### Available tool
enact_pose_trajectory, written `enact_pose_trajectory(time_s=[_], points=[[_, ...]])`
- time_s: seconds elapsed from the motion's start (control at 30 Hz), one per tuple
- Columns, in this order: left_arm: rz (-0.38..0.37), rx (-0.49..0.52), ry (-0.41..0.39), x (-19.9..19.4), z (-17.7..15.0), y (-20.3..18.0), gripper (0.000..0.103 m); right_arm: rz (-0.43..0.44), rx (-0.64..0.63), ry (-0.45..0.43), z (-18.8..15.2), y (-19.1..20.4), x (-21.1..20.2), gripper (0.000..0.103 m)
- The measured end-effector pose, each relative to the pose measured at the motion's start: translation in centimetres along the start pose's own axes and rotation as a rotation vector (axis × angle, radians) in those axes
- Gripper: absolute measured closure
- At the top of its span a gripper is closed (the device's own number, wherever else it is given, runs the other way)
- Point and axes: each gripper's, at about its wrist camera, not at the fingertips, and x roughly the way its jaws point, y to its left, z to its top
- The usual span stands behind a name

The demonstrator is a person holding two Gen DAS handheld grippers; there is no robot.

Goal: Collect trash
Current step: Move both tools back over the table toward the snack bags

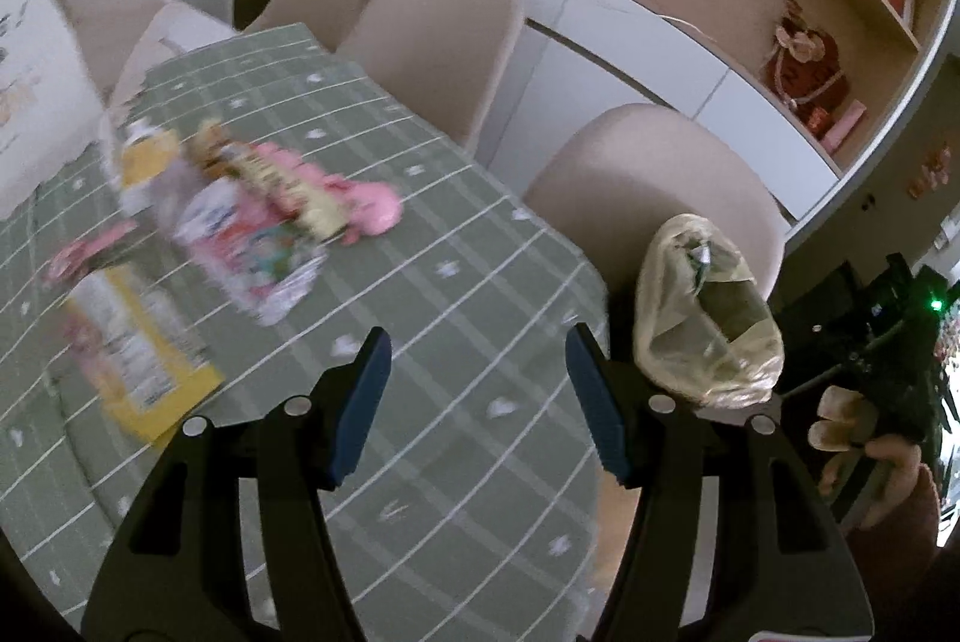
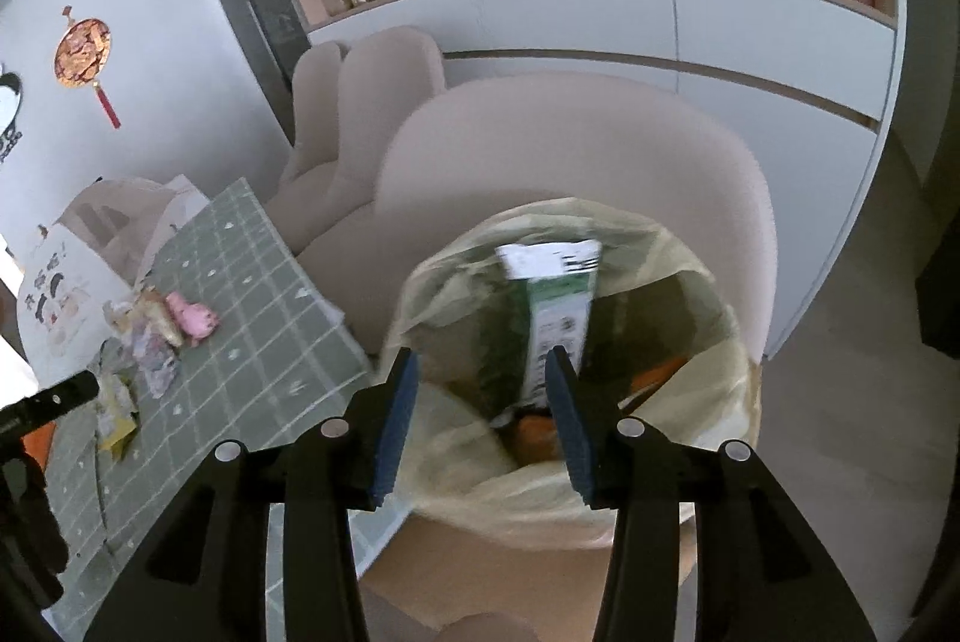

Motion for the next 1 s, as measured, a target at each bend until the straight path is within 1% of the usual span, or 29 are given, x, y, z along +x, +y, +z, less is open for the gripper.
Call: enact_pose_trajectory(time_s=[0.2,0.37,0.43,0.47,0.53,0.63,0.8,0.83,0.93,1.0], points=[[0.035,-0.051,-0.029,-3.7,-2.6,6.5,0.045,0.025,-0.039,-0.021,-2.4,5.8,-2.0,0.061],[0.072,-0.083,-0.052,-6.4,-3.8,12.5,0.044,0.035,-0.049,-0.025,-4.7,10.1,-3.1,0.061],[0.080,-0.084,-0.062,-7.1,-4.1,14.1,0.044,0.035,-0.049,-0.009,-5.9,12.1,-3.4,0.059],[0.081,-0.092,-0.064,-7.4,-4.2,15.2,0.044,0.036,-0.049,-0.004,-6.4,12.7,-3.5,0.056],[0.079,-0.113,-0.065,-8.0,-4.7,17.3,0.044,0.044,-0.056,0.005,-7.5,14.6,-3.6,0.055],[0.088,-0.146,-0.071,-9.3,-5.3,20.3,0.044,0.058,-0.095,0.052,-9.0,18.0,-2.7,0.055],[0.101,-0.180,-0.076,-10.7,-5.4,23.3,0.044,0.096,-0.197,0.146,-10.9,24.0,0.0,0.055],[0.111,-0.178,-0.076,-10.9,-5.4,23.8,0.044,0.110,-0.205,0.152,-11.1,24.8,0.3,0.055],[0.121,-0.179,-0.075,-11.3,-5.5,24.9,0.043,0.187,-0.234,0.188,-11.8,28.2,2.0,0.055],[0.118,-0.181,-0.069,-11.4,-5.6,25.7,0.043,0.211,-0.268,0.209,-12.2,30.3,3.2,0.055]])
